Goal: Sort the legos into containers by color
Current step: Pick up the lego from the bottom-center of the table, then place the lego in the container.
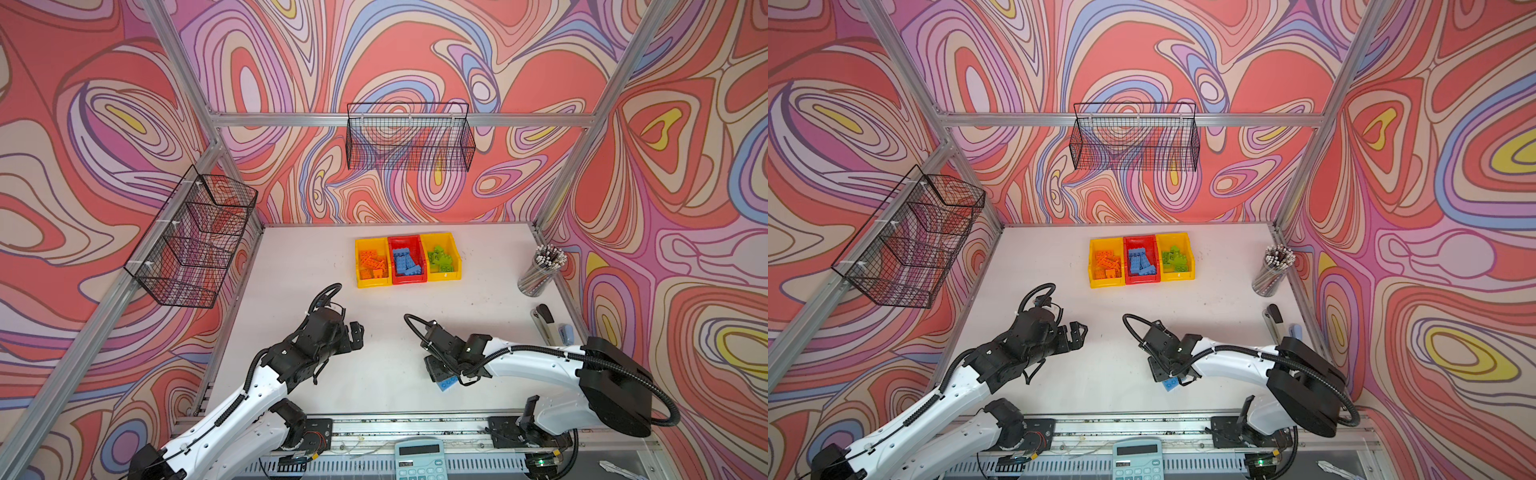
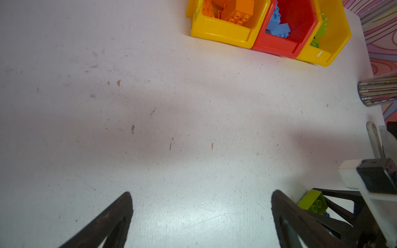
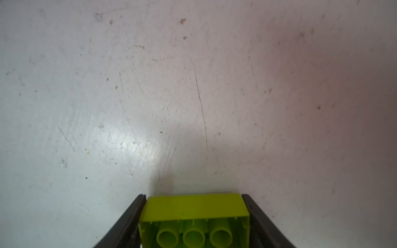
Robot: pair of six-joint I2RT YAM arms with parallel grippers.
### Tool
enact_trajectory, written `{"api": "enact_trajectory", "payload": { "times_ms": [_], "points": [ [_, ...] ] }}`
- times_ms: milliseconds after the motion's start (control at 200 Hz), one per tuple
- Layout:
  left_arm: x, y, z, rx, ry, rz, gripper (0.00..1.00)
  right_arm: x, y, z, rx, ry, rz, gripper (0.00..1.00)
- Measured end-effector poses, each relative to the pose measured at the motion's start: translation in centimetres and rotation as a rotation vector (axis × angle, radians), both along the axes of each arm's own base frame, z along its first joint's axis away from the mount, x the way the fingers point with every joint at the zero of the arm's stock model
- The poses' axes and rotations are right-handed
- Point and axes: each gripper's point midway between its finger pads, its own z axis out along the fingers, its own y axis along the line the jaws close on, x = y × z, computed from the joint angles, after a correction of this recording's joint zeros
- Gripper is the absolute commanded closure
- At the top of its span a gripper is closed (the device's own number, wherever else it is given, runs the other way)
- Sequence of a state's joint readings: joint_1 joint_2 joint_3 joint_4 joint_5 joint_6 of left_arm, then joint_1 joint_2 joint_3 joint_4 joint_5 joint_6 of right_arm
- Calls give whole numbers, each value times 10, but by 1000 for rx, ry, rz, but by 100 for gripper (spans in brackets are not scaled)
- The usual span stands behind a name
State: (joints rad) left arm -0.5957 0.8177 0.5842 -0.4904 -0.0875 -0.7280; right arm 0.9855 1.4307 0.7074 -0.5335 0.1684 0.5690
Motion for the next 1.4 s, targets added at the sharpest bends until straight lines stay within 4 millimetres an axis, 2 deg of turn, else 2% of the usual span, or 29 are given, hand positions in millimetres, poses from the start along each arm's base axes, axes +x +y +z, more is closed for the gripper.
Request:
{"api": "enact_trajectory", "payload": {
  "times_ms": [180, 310, 381, 481, 611, 716, 816, 981, 1182, 1237, 1317, 1402],
  "points": [
    [-1, 0, 1, -3, -3, 1, 0, 12, 3, 14, -2, -57, -16, 46],
    [-1, 0, 0, -5, 1, -3, 0, 38, 15, 44, 36, -131, -35, 47],
    [-2, -3, -1, -12, 11, -14, 0, 65, 18, 67, 71, -186, -70, 48],
    [-4, -10, -4, -24, 35, -40, 0, 117, 11, 97, 103, -265, -145, 48],
    [-5, -21, -8, -33, 60, -80, 0, 185, -5, 115, 92, -326, -219, 48],
    [-3, -29, -9, -34, 72, -103, 0, 233, -14, 116, 74, -347, -253, 48],
    [1, -35, -8, -35, 80, -120, 0, 278, -23, 109, 53, -357, -281, 48],
    [10, -44, 2, -46, 64, -132, 0, 334, -38, 93, 25, -367, -323, 47],
    [18, -49, 11, -47, 48, -140, 0, 379, -55, 84, 29, -373, -358, 45],
    [19, -50, 12, -44, 47, -143, 0, 389, -58, 84, 32, -376, -361, 37],
    [21, -52, 13, -40, 48, -146, 0, 400, -59, 85, 42, -384, -362, 21],
    [24, -54, 12, -34, 53, -148, 0, 402, -57, 86, 54, -376, -350, 13]
  ]
}}
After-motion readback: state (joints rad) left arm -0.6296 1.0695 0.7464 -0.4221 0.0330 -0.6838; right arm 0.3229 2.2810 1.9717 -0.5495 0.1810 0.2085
